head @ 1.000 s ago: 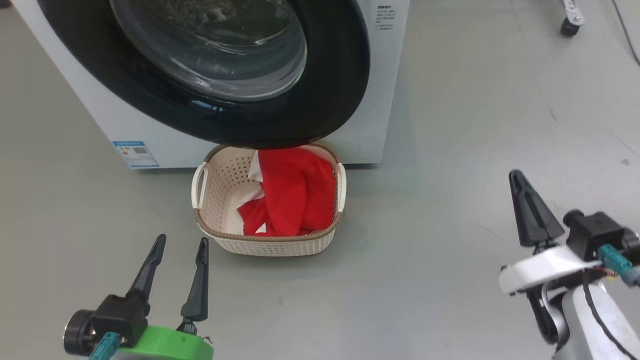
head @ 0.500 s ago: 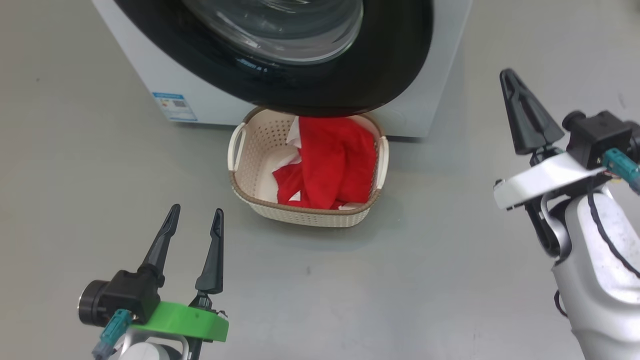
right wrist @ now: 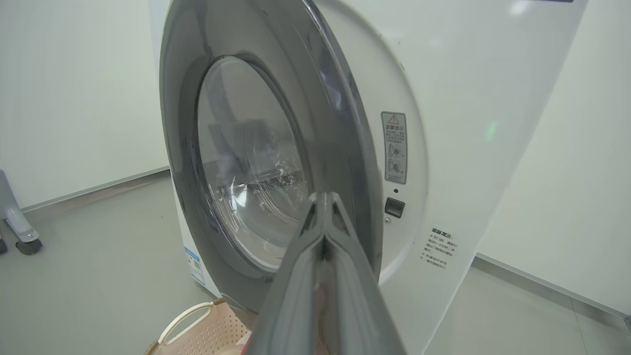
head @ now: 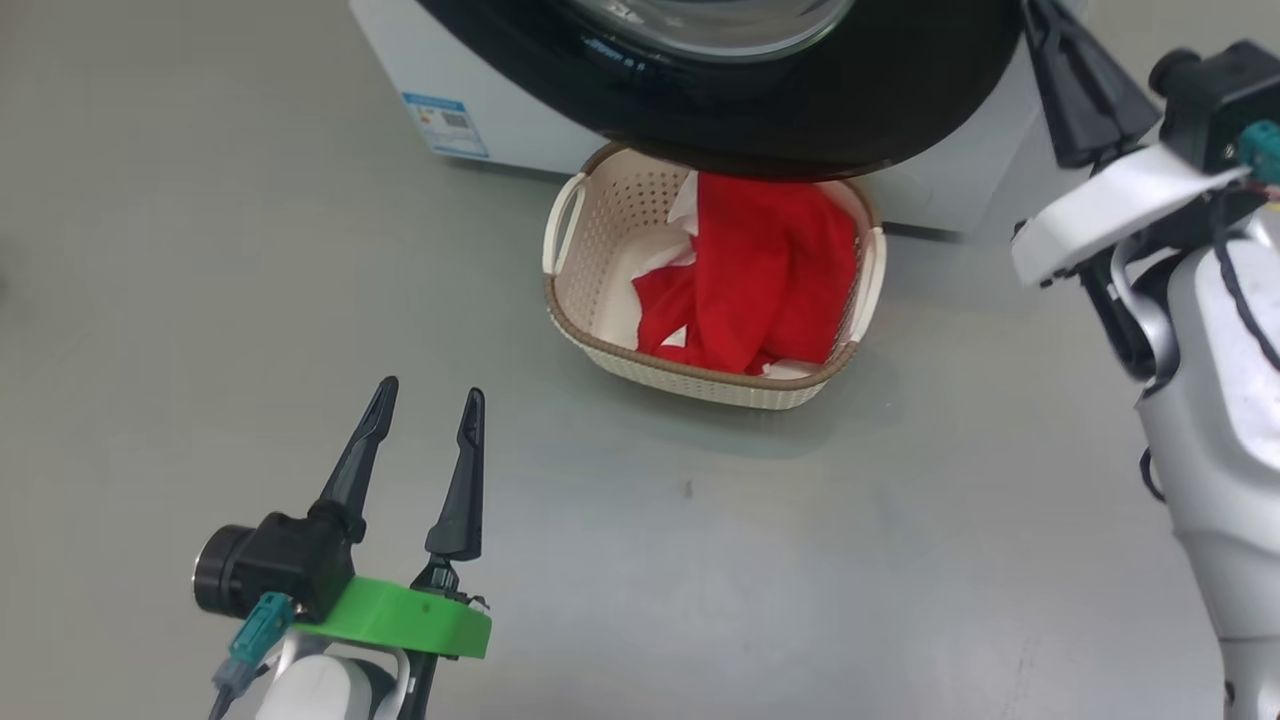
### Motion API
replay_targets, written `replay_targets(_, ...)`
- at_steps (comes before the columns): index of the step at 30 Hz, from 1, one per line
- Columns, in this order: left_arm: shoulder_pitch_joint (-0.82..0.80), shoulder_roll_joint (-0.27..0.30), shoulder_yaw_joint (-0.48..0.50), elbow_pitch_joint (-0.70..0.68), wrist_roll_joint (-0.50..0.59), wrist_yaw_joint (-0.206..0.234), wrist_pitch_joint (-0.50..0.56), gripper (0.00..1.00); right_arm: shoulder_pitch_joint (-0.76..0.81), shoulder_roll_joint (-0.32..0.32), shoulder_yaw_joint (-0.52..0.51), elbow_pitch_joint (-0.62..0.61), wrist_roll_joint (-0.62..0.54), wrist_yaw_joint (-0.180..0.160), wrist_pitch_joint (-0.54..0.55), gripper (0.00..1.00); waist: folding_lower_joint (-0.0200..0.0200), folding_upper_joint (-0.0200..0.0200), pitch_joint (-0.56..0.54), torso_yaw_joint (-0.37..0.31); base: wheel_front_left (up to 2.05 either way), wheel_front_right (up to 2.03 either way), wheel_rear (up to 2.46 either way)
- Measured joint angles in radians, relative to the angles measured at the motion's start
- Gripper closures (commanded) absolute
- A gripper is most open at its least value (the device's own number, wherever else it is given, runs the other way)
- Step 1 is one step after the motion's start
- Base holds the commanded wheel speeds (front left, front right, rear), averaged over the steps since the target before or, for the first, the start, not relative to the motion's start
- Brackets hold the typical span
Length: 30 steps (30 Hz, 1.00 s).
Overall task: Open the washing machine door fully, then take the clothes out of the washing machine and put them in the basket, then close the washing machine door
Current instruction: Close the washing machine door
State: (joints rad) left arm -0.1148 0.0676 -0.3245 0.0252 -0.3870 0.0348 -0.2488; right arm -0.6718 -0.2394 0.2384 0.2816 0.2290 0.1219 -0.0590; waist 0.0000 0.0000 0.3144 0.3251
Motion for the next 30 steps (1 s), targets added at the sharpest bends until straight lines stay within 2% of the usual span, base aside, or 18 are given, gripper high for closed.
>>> replay_targets(13, -0.055, -0.021, -0.020, 0.021, -0.013, -0.014, -0.003, 0.00, -0.177, -0.048, 0.024, 0.111, 0.009, 0.000, 0.047, 1.00, 0.0000, 0.0000, 0.090, 0.098, 0.00, 0.00, 0.00)
replay_targets(30, -0.098, -0.031, -0.020, -0.005, -0.015, -0.022, -0.003, 0.00, -0.343, -0.094, 0.034, 0.216, 0.034, 0.009, 0.072, 1.00, 0.0001, 0.0000, 0.166, 0.163, 0.00, 0.00, 0.00)
